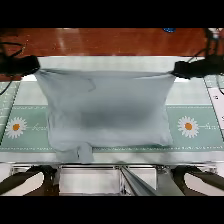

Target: Fold the shirts.

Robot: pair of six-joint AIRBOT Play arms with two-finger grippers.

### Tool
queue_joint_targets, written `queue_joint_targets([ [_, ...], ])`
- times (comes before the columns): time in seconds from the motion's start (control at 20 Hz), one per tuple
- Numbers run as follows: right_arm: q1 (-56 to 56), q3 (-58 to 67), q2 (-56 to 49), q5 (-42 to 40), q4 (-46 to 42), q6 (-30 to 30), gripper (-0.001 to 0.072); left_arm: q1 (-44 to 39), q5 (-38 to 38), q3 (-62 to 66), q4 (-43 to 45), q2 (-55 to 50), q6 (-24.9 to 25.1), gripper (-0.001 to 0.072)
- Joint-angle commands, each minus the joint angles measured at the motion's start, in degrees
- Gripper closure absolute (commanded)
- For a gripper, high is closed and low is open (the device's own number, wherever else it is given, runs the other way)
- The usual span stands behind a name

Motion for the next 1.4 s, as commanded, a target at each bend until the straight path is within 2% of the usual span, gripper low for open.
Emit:
queue_joint_targets([
  [0.0,-0.13,10.99,-17.97,-3.21,1.25,-0.59,0.0679,-0.04,3.91,10.29,-4.0,-18.51,-0.9,0.069],
  [0.1,-0.94,18.1,-25.24,-2.89,3.37,1.27,0.0679,-0.04,2.75,17.33,-5.68,-25.88,-3.41,0.069],
  [0.3,-3.48,23.45,-31.74,-2.1,12.02,0.98,0.0679,-0.04,-2.51,24.28,-11.34,-33.42,-2.86,0.069],
  [0.35,-3.93,23.45,-31.74,-0.81,12.24,0.17,0.0678,-0.02,-3.72,24.37,-11.54,-33.75,-1.7,0.069],
  [0.45,-5.16,23.45,-31.67,5.03,12.24,-2.23,0.0679,0.37,-8.0,24.37,-11.67,-33.7,6.67,0.069],
  [0.5,-5.95,23.43,-31.67,9.25,12.07,-3.13,0.0678,0.94,-12.02,24.35,-11.69,-33.75,9.01,0.069],
  [0.55,-6.64,23.45,-31.67,13.68,12.02,-3.91,0.0679,1.6,-16.48,24.33,-11.87,-33.75,9.03,0.069],
  [0.7,-7.67,23.1,-31.52,26.77,8.9,-6.38,0.0679,3.54,-29.29,22.58,-13.57,-33.2,14.45,0.069],
  [0.85,-7.69,19.67,-29.83,29.66,4.57,-6.29,0.0679,4.94,-31.71,16.87,-13.64,-30.8,14.67,0.069],
  [1.0,-7.63,15.54,-29.11,29.62,2.36,-6.12,0.0679,4.17,-33.77,10.21,-13.53,-30.36,18.43,0.069],
  [1.1,-7.52,12.41,-29.11,29.59,2.36,-6.08,0.0679,4.07,-32.96,6.58,-13.53,-30.4,18.82,0.069],
  [1.35,-7.56,10.1,-29.11,28.79,0.22,-5.53,0.0678,3.91,-32.94,5.86,-13.57,-30.34,18.53,0.069],
])
